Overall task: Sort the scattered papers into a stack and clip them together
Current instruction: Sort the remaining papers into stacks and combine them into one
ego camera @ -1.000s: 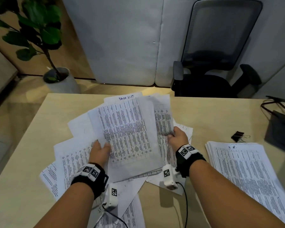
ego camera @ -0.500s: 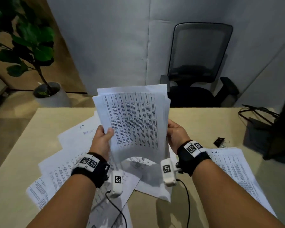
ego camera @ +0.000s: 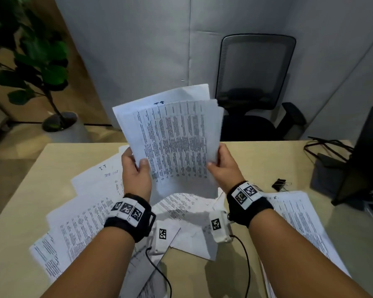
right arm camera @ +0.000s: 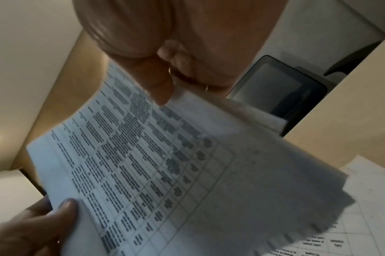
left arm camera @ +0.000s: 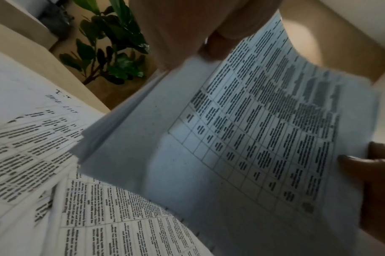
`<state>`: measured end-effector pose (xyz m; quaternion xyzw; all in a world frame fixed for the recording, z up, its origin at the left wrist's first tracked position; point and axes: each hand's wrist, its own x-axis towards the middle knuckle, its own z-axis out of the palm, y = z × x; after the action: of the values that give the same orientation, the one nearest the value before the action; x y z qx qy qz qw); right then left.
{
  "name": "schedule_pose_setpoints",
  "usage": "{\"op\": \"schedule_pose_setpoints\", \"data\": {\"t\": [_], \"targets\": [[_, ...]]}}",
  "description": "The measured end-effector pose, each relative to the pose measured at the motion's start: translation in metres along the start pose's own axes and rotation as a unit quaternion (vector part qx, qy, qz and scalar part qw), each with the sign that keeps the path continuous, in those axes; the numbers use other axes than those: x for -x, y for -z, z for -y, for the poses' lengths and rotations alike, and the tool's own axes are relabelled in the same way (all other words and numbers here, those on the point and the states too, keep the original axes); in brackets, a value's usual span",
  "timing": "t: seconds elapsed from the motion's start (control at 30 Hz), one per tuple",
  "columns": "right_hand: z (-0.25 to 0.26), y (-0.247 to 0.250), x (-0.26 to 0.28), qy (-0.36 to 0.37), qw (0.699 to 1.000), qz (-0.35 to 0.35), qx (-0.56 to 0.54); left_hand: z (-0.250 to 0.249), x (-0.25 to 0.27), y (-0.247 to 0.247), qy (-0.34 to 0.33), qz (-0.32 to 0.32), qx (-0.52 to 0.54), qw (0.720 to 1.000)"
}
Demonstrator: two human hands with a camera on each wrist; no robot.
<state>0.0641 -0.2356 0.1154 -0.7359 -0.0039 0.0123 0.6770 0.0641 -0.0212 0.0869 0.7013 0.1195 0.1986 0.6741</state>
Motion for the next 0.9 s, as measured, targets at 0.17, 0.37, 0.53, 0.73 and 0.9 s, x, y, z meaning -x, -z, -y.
{"op": "schedule_pose_setpoints", "data": {"t": [0.17, 0.37, 0.53, 0.73, 0.9], "targets": [[-0.010, -0.002, 0.011, -0.010, 0.999, -0.034, 0.018, -0.001, 0.018, 0.000, 0.028, 0.052, 0.042, 0.997], [-0.019, 0.000, 0.013, -0.006, 0.997, -0.062, 0.035, -0.009, 0.030, -0.010, 0.034, 0.069, 0.030, 0.997], [-0.037, -0.002, 0.013, -0.043, 0.992, -0.055, 0.106, 0.008, 0.035, -0.011, 0.048, 0.058, -0.069, 0.995], [-0.049, 0.015, 0.017, -0.050, 0.973, -0.102, 0.203, 0.025, 0.036, -0.011, 0.075, 0.073, -0.194, 0.975], [-0.034, 0.057, 0.020, -0.073, 0.960, -0.183, 0.200, 0.009, 0.048, -0.041, 0.080, 0.139, -0.195, 0.968]]}}
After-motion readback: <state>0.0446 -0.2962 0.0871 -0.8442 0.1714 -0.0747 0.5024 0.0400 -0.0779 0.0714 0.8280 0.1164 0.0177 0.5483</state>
